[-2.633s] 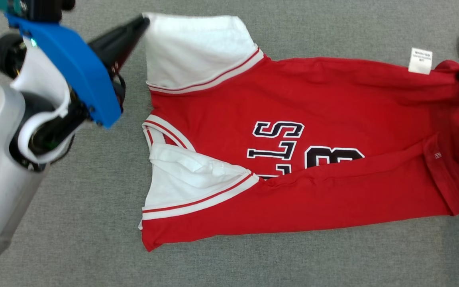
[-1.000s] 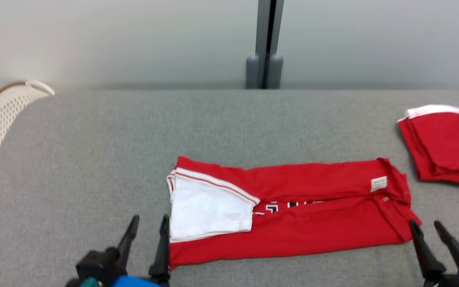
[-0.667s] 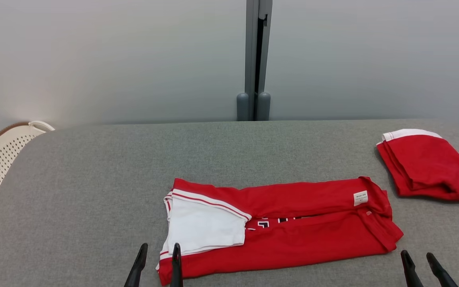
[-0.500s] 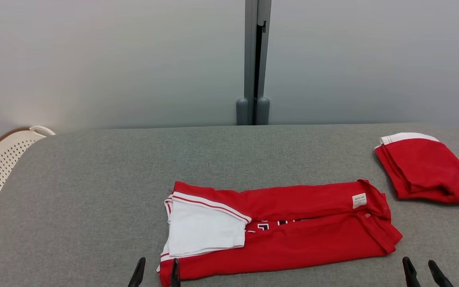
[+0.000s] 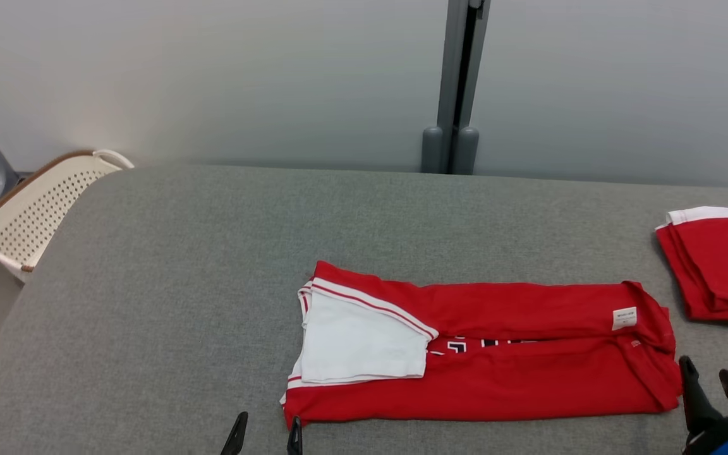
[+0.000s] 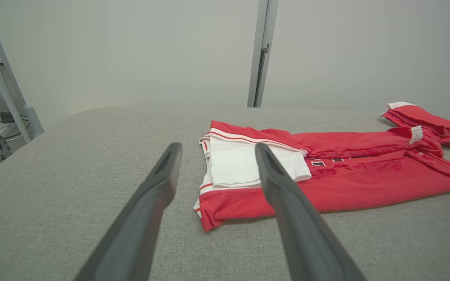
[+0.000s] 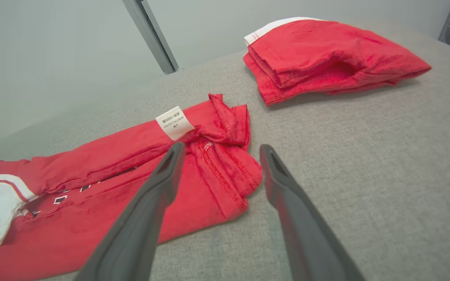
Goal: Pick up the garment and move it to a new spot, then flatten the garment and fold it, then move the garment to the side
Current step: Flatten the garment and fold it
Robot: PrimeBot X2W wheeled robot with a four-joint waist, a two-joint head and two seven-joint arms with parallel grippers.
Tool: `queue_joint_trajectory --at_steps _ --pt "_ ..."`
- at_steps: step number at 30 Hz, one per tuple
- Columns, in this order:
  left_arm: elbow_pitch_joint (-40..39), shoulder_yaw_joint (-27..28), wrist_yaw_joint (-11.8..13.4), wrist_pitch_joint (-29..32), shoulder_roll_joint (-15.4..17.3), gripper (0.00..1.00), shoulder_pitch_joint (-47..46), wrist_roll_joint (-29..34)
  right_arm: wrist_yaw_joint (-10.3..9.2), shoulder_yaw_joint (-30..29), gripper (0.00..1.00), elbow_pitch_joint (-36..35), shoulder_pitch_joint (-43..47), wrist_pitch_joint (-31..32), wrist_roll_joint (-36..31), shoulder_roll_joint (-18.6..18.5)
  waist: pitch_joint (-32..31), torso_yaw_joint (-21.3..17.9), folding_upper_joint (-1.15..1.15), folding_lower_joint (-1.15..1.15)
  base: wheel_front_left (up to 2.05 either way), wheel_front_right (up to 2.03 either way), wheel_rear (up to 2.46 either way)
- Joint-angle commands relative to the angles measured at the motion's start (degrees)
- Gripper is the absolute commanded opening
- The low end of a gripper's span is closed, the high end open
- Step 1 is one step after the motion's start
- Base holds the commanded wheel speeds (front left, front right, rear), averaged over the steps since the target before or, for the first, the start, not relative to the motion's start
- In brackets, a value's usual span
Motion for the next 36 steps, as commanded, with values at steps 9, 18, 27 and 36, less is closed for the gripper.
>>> queue_joint_trajectory --at_steps 9,18,27,36 --pt "1.0 0.8 -2.4 -0.3 -2.2 1.00 -3.2 0.7 0.00 -4.3 1.00 8.8 -11.8 8.5 -5.4 -3.4 5.3 3.2 -0.01 -0.01 0.00 0.00 0.00" --pt "2.3 1.9 -5.1 -0.3 -4.7 1.00 -5.6 1.6 0.00 -7.7 1.00 16.2 -18.0 10.0 -8.6 -4.7 8.9 4.4 -0.01 -0.01 0.00 0.00 0.00" --pt "3.7 3.7 -7.1 -0.3 -6.2 1.00 -6.7 2.7 0.07 -5.8 0.65 23.8 -20.3 13.0 -8.4 -1.7 10.3 4.4 -0.01 -0.01 0.00 0.00 0.00" --pt "4.7 5.1 -8.0 -0.3 -6.9 1.00 -4.9 3.4 0.00 -1.1 0.00 21.6 -17.2 8.0 -7.0 -3.8 6.9 2.7 -0.01 -0.01 0.00 0.00 0.00"
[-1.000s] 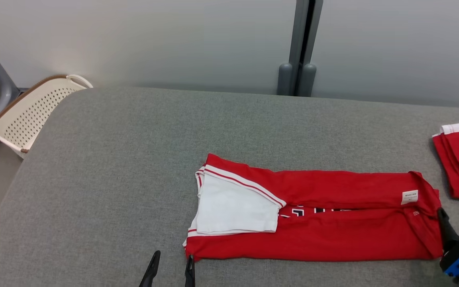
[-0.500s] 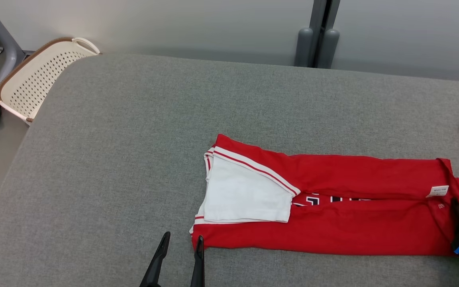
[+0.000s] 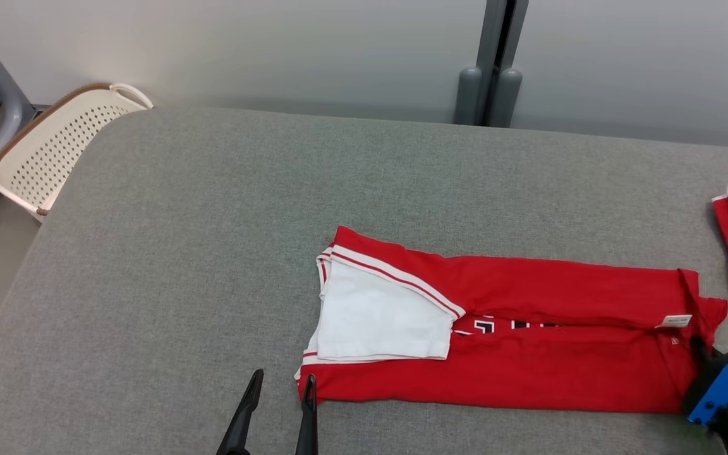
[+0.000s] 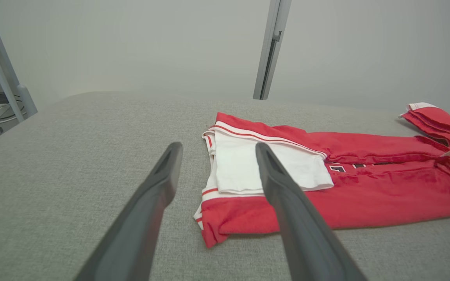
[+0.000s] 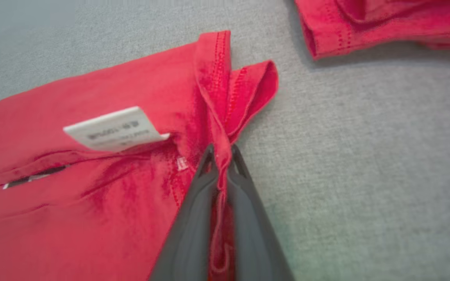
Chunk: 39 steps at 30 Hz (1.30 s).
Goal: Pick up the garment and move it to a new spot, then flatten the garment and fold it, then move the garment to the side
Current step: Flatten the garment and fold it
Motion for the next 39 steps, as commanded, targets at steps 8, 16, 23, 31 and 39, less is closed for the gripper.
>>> queue_joint_trajectory --at_steps 8,16,23,31,39 --pt "0.2 1.3 -0.2 -0.3 0.1 1.00 2.0 0.6 -0.02 0.0 0.00 -6.4 3.6 -0.3 0.5 -6.6 -3.3 -2.6 -0.01 0.00 0.00 0.00 0.00" --pt "0.9 1.2 -0.8 -0.3 -0.3 1.00 2.9 0.6 0.00 3.6 0.00 -21.5 5.5 6.0 3.6 -2.6 -5.8 -2.9 -0.01 0.00 0.00 0.00 0.00" --pt "1.2 0.9 -1.4 -0.3 -0.1 1.00 2.6 1.1 0.00 7.6 0.00 -31.4 6.1 11.4 4.7 5.9 -6.8 -0.5 -0.01 0.00 0.00 0.00 0.00" --pt "2.0 0.0 -2.0 -0.3 -0.5 1.00 1.5 1.6 0.00 12.4 0.00 -30.7 4.6 12.2 4.6 10.7 -6.6 4.0 -0.01 0.00 0.00 0.00 0.00" --pt "2.8 -0.3 -2.4 -0.3 -0.8 1.00 0.8 1.5 0.00 18.2 0.00 -25.5 3.2 11.5 7.7 11.1 -6.1 7.6 -0.01 0.00 0.00 0.00 0.00"
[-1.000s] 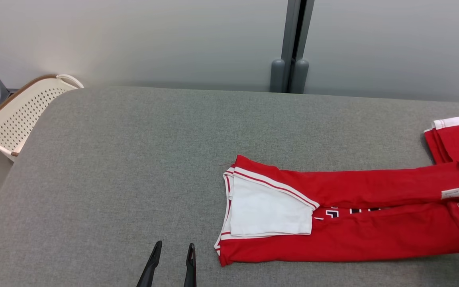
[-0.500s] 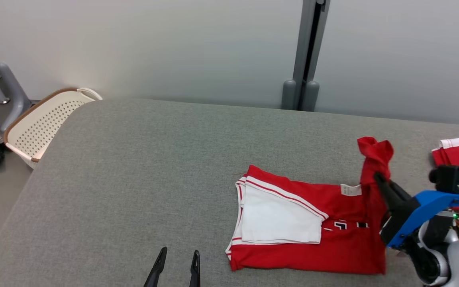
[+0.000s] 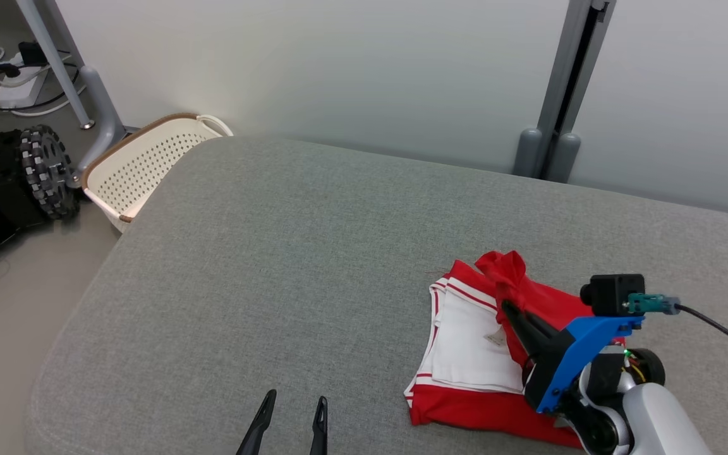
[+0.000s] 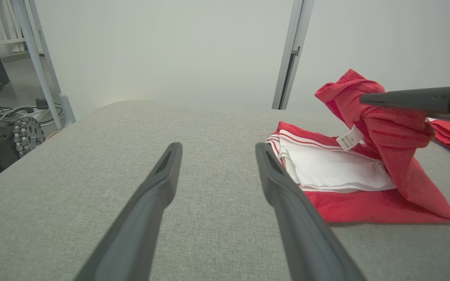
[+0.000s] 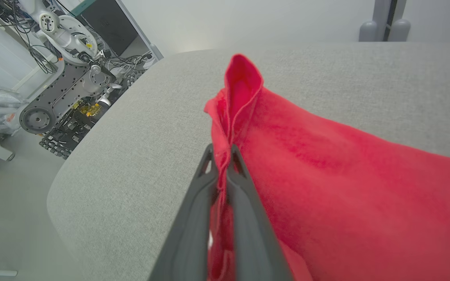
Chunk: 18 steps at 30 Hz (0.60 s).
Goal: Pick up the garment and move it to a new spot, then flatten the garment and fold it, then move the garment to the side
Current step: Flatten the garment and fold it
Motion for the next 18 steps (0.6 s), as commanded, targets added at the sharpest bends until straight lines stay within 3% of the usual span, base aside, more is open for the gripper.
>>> queue_joint_trajectory --at_steps 1,6,7,8,9,14,18 --pt "0.2 -0.1 -0.2 -0.3 -0.1 1.00 -1.1 0.1 0.00 1.1 0.00 1.4 -0.8 -0.7 0.1 0.0 0.6 0.9 0.00 0.00 0.00 0.00 0.00" --pt "0.8 -0.4 -0.9 -0.3 -0.4 1.00 -2.2 0.5 0.00 4.5 0.00 7.7 -3.2 -3.2 2.7 0.1 1.6 2.4 0.00 0.00 0.00 0.00 0.00" --pt "0.9 -0.4 -1.0 -0.3 -0.5 1.00 -2.4 0.5 0.00 5.2 0.29 8.9 -3.7 -4.0 3.1 0.0 1.7 2.6 0.00 0.00 0.00 0.00 0.00" --pt "1.0 -0.4 -1.0 -0.3 -0.6 1.00 -2.5 0.5 0.01 6.3 0.69 9.7 -4.2 -4.7 4.8 0.0 1.8 2.7 0.00 0.00 0.00 0.00 0.00" --pt "1.1 -0.4 -0.9 -0.3 -0.6 1.00 -2.6 0.5 0.00 6.8 1.00 10.6 -4.6 -5.5 6.7 0.0 1.8 2.7 0.00 0.00 0.00 0.00 0.00" --pt "1.6 0.1 -0.6 -0.3 -0.5 1.00 -1.8 0.4 0.01 11.3 1.00 11.9 -6.1 -9.5 16.9 0.0 1.2 1.1 0.00 0.00 0.00 0.00 0.00" --pt "1.2 1.1 0.0 -0.3 -0.2 1.00 -0.6 0.1 0.00 10.9 1.00 11.0 -5.4 -14.7 17.8 0.0 -0.4 -2.0 0.00 0.00 0.00 0.00 0.00"
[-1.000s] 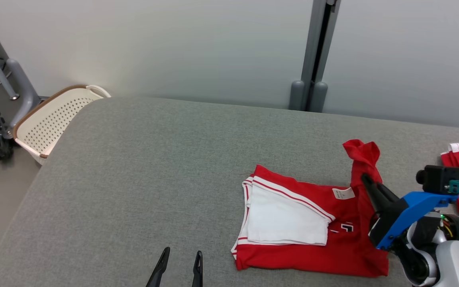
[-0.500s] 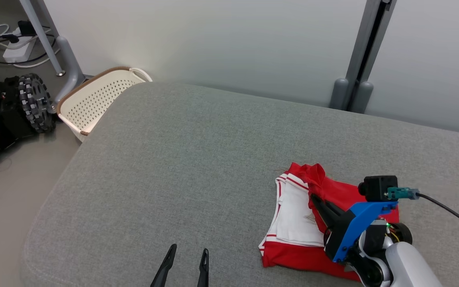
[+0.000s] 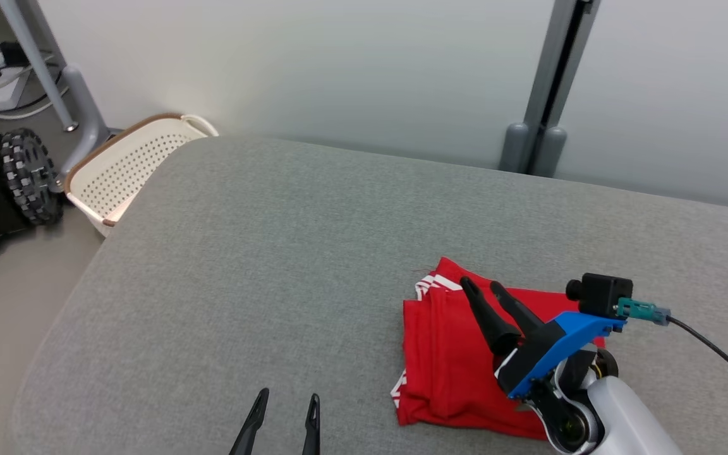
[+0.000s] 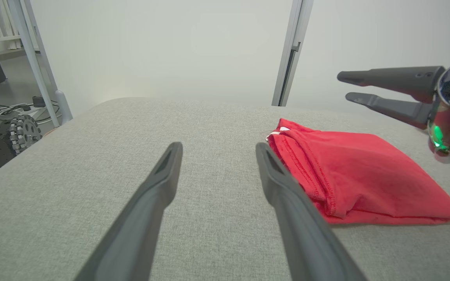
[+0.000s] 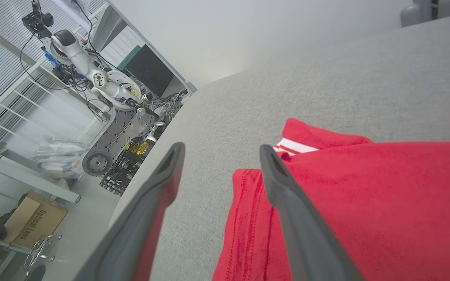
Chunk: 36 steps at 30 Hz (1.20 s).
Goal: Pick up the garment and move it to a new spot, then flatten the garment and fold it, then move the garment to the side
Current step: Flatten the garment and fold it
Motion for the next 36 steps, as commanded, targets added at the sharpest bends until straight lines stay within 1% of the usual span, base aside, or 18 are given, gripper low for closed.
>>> queue_joint_trajectory --at_steps 1,7,10,11,15,18,22,25,30,36 --pt "-0.4 0.8 0.4 -0.3 0.3 1.00 0.8 -0.1 0.02 -0.9 1.00 -0.5 1.1 -2.1 -2.3 -0.2 -1.8 -2.6 0.00 -0.01 0.00 0.00 0.00" --pt "-1.1 2.7 1.5 -0.3 1.4 1.00 2.9 -0.7 0.02 -5.0 1.00 -3.8 8.1 -7.2 -9.4 -3.0 -5.0 -9.2 0.00 -0.01 0.00 0.00 0.00" --pt "-1.5 3.5 2.0 -0.3 1.9 1.00 3.4 -1.1 0.01 -6.7 1.00 -6.0 11.9 -9.8 -12.8 -5.4 -5.6 -12.3 0.00 -0.01 0.00 0.00 0.00" --pt "-1.7 3.9 2.3 -0.3 2.0 1.00 3.6 -1.2 0.02 -6.5 1.00 -7.0 12.8 -11.1 -14.4 -6.2 -5.8 -13.4 0.00 -0.01 0.00 0.00 0.00" --pt "-2.2 5.4 2.9 -0.3 2.1 1.00 4.4 -1.7 0.01 -8.1 1.00 -8.5 17.4 -16.5 -17.7 -7.8 -7.1 -16.6 0.00 -0.01 0.00 0.00 0.00" --pt "-2.9 7.1 3.0 -0.3 2.1 1.00 5.3 -1.8 0.01 -7.7 1.00 -10.1 20.4 -19.2 -19.1 -8.8 -7.8 -18.1 0.00 -0.01 0.00 0.00 0.00" --pt "-3.3 9.1 2.8 -0.3 2.2 1.00 6.9 -1.1 0.01 -5.0 1.00 -14.3 23.8 -21.1 -20.2 -10.8 -8.2 -19.3 0.00 -0.01 0.00 0.00 0.00" --pt "-3.9 10.6 2.7 -0.3 1.9 1.00 8.9 -0.6 0.01 -5.0 1.00 -17.8 26.1 -21.5 -20.9 -11.7 -8.7 -19.7 0.00 -0.01 0.00 0.00 0.00" --pt "-5.2 12.0 1.2 -0.3 1.2 1.00 12.7 0.7 0.01 -7.3 1.00 -24.4 31.7 -21.5 -24.1 -10.1 -9.8 -19.1 0.00 -0.01 0.00 0.00 0.00" --pt "-5.5 13.3 -0.7 -0.3 0.1 1.00 14.8 2.9 0.01 -9.8 1.00 -27.6 37.0 -21.5 -26.6 -7.2 -11.1 -18.1 0.00 -0.01 0.00 0.00 0.00"
